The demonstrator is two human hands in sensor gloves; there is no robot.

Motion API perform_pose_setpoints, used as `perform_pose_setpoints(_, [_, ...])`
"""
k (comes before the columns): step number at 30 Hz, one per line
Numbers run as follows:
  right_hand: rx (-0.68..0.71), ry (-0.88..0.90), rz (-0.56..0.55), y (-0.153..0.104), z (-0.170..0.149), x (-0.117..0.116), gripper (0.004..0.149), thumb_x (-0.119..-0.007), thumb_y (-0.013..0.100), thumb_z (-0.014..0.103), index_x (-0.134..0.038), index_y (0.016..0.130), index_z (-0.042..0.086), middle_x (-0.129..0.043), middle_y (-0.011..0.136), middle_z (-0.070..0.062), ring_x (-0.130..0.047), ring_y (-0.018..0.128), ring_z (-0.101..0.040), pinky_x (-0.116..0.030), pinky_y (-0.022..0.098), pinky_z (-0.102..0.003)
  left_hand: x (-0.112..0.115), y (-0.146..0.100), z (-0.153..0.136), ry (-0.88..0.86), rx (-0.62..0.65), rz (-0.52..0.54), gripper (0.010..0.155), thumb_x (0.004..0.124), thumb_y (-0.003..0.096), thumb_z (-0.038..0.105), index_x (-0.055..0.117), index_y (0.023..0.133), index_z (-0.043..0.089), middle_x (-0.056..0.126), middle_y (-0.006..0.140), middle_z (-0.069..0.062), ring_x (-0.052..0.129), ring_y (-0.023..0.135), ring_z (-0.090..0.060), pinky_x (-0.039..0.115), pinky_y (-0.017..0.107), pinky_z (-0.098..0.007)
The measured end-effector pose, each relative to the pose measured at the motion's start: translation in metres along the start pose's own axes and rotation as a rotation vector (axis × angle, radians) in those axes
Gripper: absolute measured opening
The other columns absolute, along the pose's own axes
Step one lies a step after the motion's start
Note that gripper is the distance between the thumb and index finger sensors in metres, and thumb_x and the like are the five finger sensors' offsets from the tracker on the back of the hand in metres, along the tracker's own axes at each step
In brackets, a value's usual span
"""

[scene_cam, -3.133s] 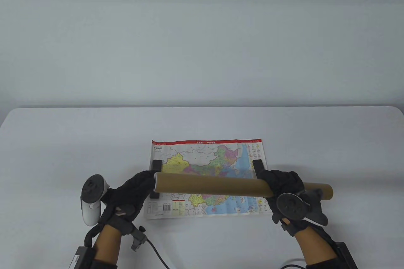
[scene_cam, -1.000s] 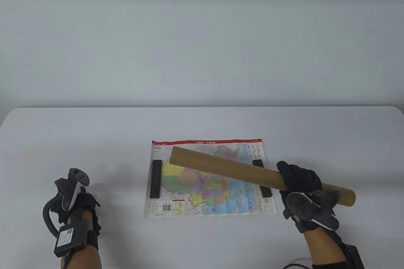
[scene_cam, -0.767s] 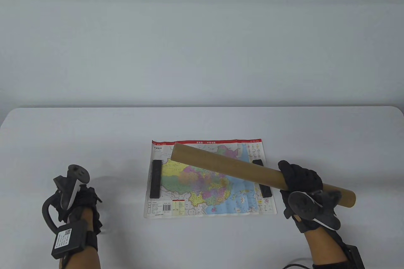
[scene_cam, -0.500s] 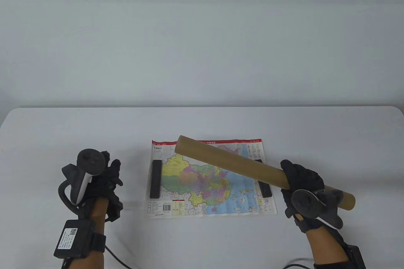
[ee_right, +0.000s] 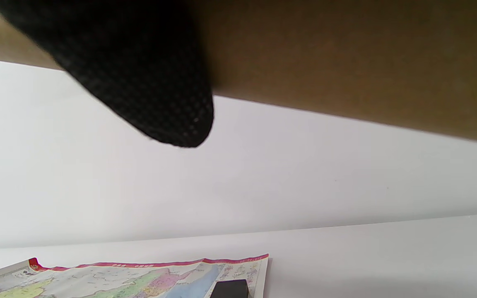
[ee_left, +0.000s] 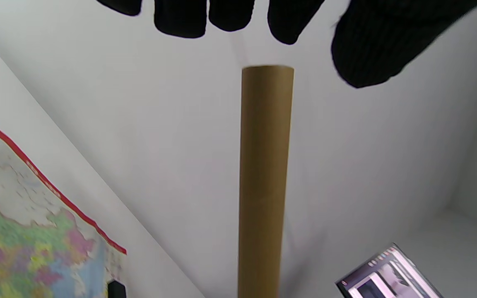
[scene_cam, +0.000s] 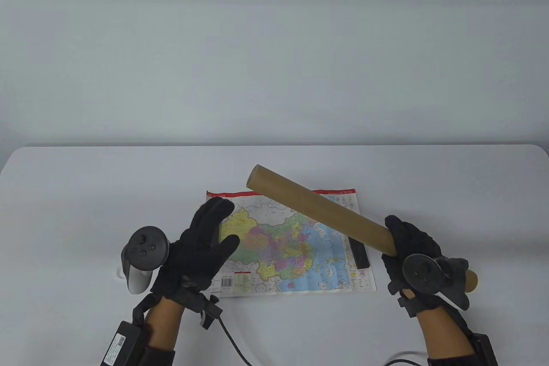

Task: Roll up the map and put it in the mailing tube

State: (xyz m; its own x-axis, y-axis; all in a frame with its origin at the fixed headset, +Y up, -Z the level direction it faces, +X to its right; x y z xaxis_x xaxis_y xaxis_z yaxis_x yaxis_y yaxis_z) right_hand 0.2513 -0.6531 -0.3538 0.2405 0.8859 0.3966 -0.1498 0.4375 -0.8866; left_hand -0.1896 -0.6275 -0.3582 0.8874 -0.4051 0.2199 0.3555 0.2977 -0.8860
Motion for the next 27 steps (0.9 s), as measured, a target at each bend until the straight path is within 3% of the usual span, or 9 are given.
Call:
perform_pose_setpoints(5, [0.000, 0.000, 0.003, 0.000, 0.000, 0.000, 0.083, -0.103, 0.041, 0.028, -0.057, 0.107, 0.008, -0.072, 0.095, -0.017, -0.089, 0.076, -0.043, -0.069, 0.055, -0.063, 0.020, -0.004, -0.015, -0.039, 0.027, -0.139, 0.082, 0.076, 0.0434, 0.074, 0.035, 0.110, 0.051, 0.026, 0.124, 0.007, 0.031, 0.120, -0.032, 0.033, 0.084, -0.059])
perform_pose_setpoints(11, [-0.007, 0.017, 0.025, 0.000, -0.001, -0.004, 0.083, -0.103, 0.041, 0.028, -0.057, 0.107, 0.008, -0.072, 0.095, -0.017, -0.089, 0.076, -0.044, -0.070, 0.055, -0.063, 0.032, -0.007, -0.040, -0.065, -0.029, -0.290, 0.091, 0.065, 0.0410, 0.086, 0.013, 0.108, 0.053, 0.003, 0.121, 0.009, 0.002, 0.117, -0.031, 0.014, 0.079, -0.063])
perform_pose_setpoints(17, [-0.046, 0.077, 0.031, 0.003, -0.006, -0.006, 0.085, -0.102, 0.043, 0.030, -0.054, 0.108, 0.006, -0.071, 0.096, -0.019, -0.089, 0.076, -0.045, -0.072, 0.054, -0.064, 0.032, -0.009, -0.050, -0.089, -0.072, -0.316, 0.091, 0.065, 0.0409, 0.086, 0.013, 0.108, 0.053, 0.000, 0.120, 0.009, -0.003, 0.115, -0.031, 0.010, 0.078, -0.063])
perform_pose_setpoints(20, [-0.119, 0.146, 0.047, 0.011, -0.015, -0.001, 0.086, -0.100, 0.045, 0.030, -0.050, 0.110, 0.005, -0.070, 0.097, -0.020, -0.089, 0.077, -0.047, -0.072, 0.054, -0.064, 0.031, -0.010, -0.052, -0.090, -0.081, -0.308, 0.091, 0.065, 0.0408, 0.086, 0.014, 0.109, 0.053, 0.001, 0.120, 0.008, -0.002, 0.115, -0.031, 0.011, 0.078, -0.064])
perform_pose_setpoints(27, [-0.429, 0.225, 0.139, 0.031, -0.063, 0.002, 0.089, -0.095, 0.049, 0.032, -0.040, 0.112, 0.004, -0.064, 0.100, -0.022, -0.085, 0.081, -0.049, -0.071, 0.056, -0.063, 0.031, -0.011, -0.055, -0.075, -0.105, -0.295, 0.091, 0.068, 0.0413, 0.085, 0.016, 0.109, 0.052, 0.000, 0.120, 0.008, -0.001, 0.116, -0.031, 0.011, 0.078, -0.064])
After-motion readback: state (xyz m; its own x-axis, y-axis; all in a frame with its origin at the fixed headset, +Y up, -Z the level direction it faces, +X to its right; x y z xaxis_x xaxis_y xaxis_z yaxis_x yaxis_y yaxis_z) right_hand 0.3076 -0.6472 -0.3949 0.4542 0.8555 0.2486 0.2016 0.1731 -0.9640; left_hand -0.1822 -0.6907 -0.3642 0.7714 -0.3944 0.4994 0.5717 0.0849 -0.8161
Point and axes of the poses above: the tracker on the back of each hand, its own z axis roughly to the thumb side, its own y axis roughly from the wrist to the fingertips, x = y × z, the point moved 3 cm from there along y, roughly from the wrist to the fingertips
